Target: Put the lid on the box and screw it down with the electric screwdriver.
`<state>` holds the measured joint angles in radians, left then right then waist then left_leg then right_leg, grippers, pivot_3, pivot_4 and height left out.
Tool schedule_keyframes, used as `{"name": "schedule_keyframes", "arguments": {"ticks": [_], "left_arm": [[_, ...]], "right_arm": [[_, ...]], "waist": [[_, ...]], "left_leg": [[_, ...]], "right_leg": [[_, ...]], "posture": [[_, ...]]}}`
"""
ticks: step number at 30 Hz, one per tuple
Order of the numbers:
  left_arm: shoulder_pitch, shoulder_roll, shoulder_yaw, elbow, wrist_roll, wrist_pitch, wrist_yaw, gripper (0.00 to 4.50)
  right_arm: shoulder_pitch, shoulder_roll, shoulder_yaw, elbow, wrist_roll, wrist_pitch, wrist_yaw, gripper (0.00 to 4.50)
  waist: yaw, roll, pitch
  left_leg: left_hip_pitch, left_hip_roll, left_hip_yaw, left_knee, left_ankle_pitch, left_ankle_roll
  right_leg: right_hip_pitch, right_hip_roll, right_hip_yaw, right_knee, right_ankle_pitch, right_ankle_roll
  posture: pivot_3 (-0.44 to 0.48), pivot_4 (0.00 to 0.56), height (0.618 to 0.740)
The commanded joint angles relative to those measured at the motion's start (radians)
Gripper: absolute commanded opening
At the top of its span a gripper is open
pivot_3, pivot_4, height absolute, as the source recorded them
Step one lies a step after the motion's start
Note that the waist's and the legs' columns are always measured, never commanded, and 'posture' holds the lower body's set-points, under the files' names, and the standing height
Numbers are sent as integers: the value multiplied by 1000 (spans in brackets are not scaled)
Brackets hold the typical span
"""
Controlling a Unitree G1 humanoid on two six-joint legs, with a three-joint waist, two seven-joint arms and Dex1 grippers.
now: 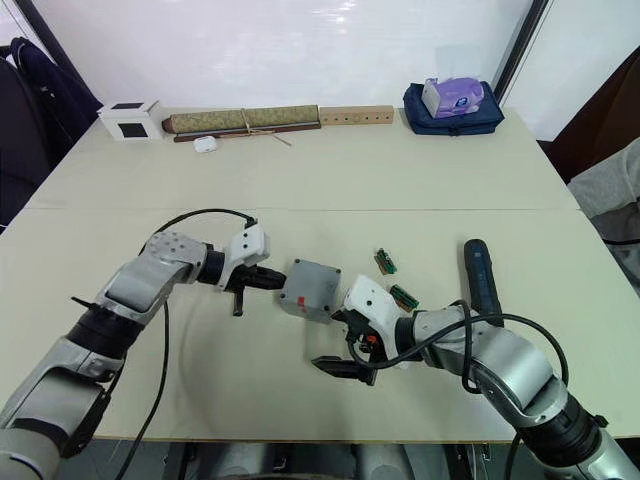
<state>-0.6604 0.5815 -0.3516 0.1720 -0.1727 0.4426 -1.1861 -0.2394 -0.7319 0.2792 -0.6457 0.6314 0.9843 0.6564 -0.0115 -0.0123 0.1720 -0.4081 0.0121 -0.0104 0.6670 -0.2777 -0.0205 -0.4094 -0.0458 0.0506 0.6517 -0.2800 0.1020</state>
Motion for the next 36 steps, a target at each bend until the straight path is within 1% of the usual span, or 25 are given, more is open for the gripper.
{"name": "schedule_keyframes", "arguments": {"ticks": [1, 4, 8, 10, 13, 16, 18, 23, 27, 36], "left_arm": [[-49, -31, 3, 35, 15, -44, -11, 0], [-55, -19, -2, 68, 46, -77, -22, 0], [-32, 28, 8, 77, 61, -91, -47, 0], [-12, 41, 29, 58, 33, -53, -57, 0], [36, 66, 43, 18, 14, -4, -67, 0], [148, 110, 38, -144, -28, 88, -84, 0], [187, 108, 41, -226, -49, 140, -59, 0], [207, 82, 32, -290, -54, 185, -22, 0], [186, 41, 56, -268, -48, 185, 32, 0], [163, 38, 55, -240, -52, 175, 33, 0]], "right_arm": [[-28, 34, 13, -35, 13, 7, 2, 4423], [-34, 9, 0, -39, 4, 16, 13, 4423], [-42, -78, -30, -22, -27, -15, 61, 4423], [-46, -98, -36, 5, -51, -42, 72, 4423], [-71, -94, -40, 74, -91, -70, 74, 4423], [-116, -118, 18, 168, -203, -161, 105, 4423], [-152, -99, 36, 226, -240, -210, 125, 4423], [-211, -51, 83, 311, -307, -287, 177, 4423], [-193, -32, 85, 265, -276, -278, 231, 4423], [-120, -41, 80, 166, -278, -228, 246, 4423]], "waist": [[0, 0, 0], [-2, 0, 0], [-4, 0, 0], [-3, 0, 0], [-3, 0, 0], [-6, 0, 0], [-5, 0, 0], [0, 0, 0], [1, 0, 0], [-2, 0, 0]], "left_leg": [[0, 0, 0, 0, 0, 0], [0, 0, 0, 0, 0, 0], [0, 0, 0, 0, 0, 0], [0, 0, 0, 0, 0, 0], [0, 1, 0, 0, 0, 0], [0, 1, 0, 0, 0, 0], [1, 2, 1, 0, 0, 0], [1, 1, 0, 0, 0, 0], [1, 0, 0, 1, 0, 0], [1, 1, 0, 1, 0, 0]], "right_leg": [[0, 0, 0, 0, 0, 0], [0, 0, 0, 0, 0, 0], [0, 0, 0, 0, 0, 0], [0, 0, 0, 1, 0, 0], [0, 0, 0, 1, 0, 0], [0, 0, 0, 1, 0, 0], [0, 0, 1, 1, 0, 0], [0, 0, 0, 2, 0, 0], [0, -1, 0, 2, 0, 0], [0, 0, 0, 3, 0, 0]], "posture": [[0, 150, 740], [0, 150, 740], [0, 150, 740], [0, 150, 740], [0, 150, 740], [0, 150, 740], [0, 150, 740], [0, 150, 740], [0, 150, 740], [0, 150, 740]]}}
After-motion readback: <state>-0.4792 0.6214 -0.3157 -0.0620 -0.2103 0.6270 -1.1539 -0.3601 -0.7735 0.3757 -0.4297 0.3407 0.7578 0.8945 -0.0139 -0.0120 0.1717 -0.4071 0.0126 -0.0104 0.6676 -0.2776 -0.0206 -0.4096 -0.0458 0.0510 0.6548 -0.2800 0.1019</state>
